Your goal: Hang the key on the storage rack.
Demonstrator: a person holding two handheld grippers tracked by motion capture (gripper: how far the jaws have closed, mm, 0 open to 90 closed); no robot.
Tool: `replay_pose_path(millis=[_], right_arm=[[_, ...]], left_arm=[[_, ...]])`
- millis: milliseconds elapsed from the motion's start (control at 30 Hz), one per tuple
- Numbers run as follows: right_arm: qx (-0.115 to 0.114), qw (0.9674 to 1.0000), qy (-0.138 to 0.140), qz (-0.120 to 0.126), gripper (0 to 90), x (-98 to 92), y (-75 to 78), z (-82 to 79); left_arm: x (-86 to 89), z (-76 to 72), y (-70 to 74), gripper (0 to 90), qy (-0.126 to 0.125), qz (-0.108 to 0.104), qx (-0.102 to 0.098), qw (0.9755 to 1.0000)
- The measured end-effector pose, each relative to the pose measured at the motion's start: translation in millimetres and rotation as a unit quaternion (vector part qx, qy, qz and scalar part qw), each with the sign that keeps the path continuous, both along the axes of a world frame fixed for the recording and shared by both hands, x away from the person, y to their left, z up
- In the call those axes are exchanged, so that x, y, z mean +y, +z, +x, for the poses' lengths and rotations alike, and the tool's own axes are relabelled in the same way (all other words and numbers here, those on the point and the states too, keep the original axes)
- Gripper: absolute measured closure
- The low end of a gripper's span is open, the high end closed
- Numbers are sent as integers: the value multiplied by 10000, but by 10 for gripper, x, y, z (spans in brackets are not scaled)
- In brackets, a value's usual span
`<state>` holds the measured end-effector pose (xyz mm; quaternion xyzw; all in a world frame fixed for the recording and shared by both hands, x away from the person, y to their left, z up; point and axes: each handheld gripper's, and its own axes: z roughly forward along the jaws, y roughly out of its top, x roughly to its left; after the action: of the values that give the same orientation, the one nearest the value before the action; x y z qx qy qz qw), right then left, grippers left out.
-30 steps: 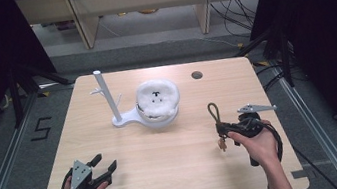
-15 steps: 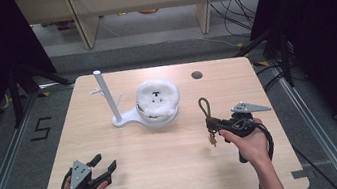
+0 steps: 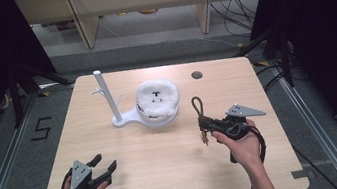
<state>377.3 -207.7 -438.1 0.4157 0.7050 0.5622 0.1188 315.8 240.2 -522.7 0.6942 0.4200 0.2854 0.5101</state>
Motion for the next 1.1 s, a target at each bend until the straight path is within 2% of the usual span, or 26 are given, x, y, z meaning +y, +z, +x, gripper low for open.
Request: replay_pose_path(millis=[33, 67, 133, 200, 233, 267, 300, 333, 367, 400, 433, 500, 533, 567, 600, 633, 700, 733, 767, 800, 833, 900, 967, 1000, 1100], right_arm=[[43, 9999, -9, 92, 795, 35, -7, -15], [-31, 9999, 63, 77, 795, 39, -14, -2], [-106, 9999, 61, 105, 795, 80, -29, -3], [-144, 9998, 66, 150, 795, 103, -41, 2], [-15, 9998, 37, 196, 795, 123, -35, -19], [-164, 9997, 54, 143, 795, 130, -53, 6], [-173, 9997, 78, 149, 795, 129, -51, 0], [-2, 9998, 42, 179, 795, 142, -36, -29], [-243, 9996, 109, 50, 795, 129, -54, 5], [-159, 9998, 120, 80, 795, 146, -48, -8], [-194, 9998, 75, 56, 795, 156, -56, 3], [-124, 9998, 106, 132, 795, 180, -49, -9], [-281, 9995, 137, 65, 795, 192, -53, 7], [-252, 9995, 111, 177, 795, 230, -51, -3], [-284, 9995, 127, 76, 795, 242, -39, 0], [-296, 9994, 122, 150, 795, 260, -36, -7], [-370, 9991, 191, 88, 795, 293, -27, 2], [-485, 9986, 169, 111, 795, 320, -20, -5], [-506, 9987, 117, -2, 795, 328, -8, -11], [-593, 9981, 159, 82, 796, 363, -4, -2], [-572, 9982, 139, 97, 795, 384, 8, -10], [-610, 9979, 181, 90, 795, 417, 18, 9], [-549, 9982, 204, 106, 795, 461, 30, 12], [-670, 9974, 250, 38, 795, 476, 27, 32], [-584, 9977, 296, 146, 795, 548, 38, 30]], left_arm=[[0, 5, -3, 368, -4, -29, -13, 10000], [4, 14, -7, 368, -49, -53, -55, 10000], [9, -2, 1, 367, 9, -19, 7, 10000], [8, 0, -1, 366, 7, -25, -19, 10000], [11, -3, 0, 366, -5, -21, -20, 10000], [10, -3, 0, 365, -1, -24, -24, 10000], [11, -4, 0, 365, -1, -23, -20, 10000], [10, -4, 0, 364, -8, -23, -12, 10000], [10, -4, 0, 362, -10, -24, -11, 10000], [9, -7, 0, 359, -2, -43, -16, 10000], [10, -7, -4, 358, 2, -84, -34, 10000], [16, -4, -6, 357, -6, -117, -54, 9999], [25, -16, 2, 357, 39, -90, 1, 10000], [28, -9, -4, 357, 20, -149, -32, 9999], [30, -14, 0, 357, 44, -145, -3, 9999], [32, -13, -1, 357, 36, -148, 1, 9999], [33, -13, 0, 355, 26, -154, 27, 9999], [32, -16, 1, 352, 33, -175, 47, 9998], [31, -9, 2, 350, -25, -236, 15, 9997], [32, -24, 22, 348, 13, -187, 71, 9998], [27, -13, 29, 347, -44, -262, -6, 9996], [21, -14, 71, 346, -83, -294, 2, 9995], [12, -15, 120, 355, -175, -276, -19, 9995], [10, -24, 143, 360, -164, -242, 2, 9996], [-2, -15, 205, 370, -254, -305, -95, 9992]])
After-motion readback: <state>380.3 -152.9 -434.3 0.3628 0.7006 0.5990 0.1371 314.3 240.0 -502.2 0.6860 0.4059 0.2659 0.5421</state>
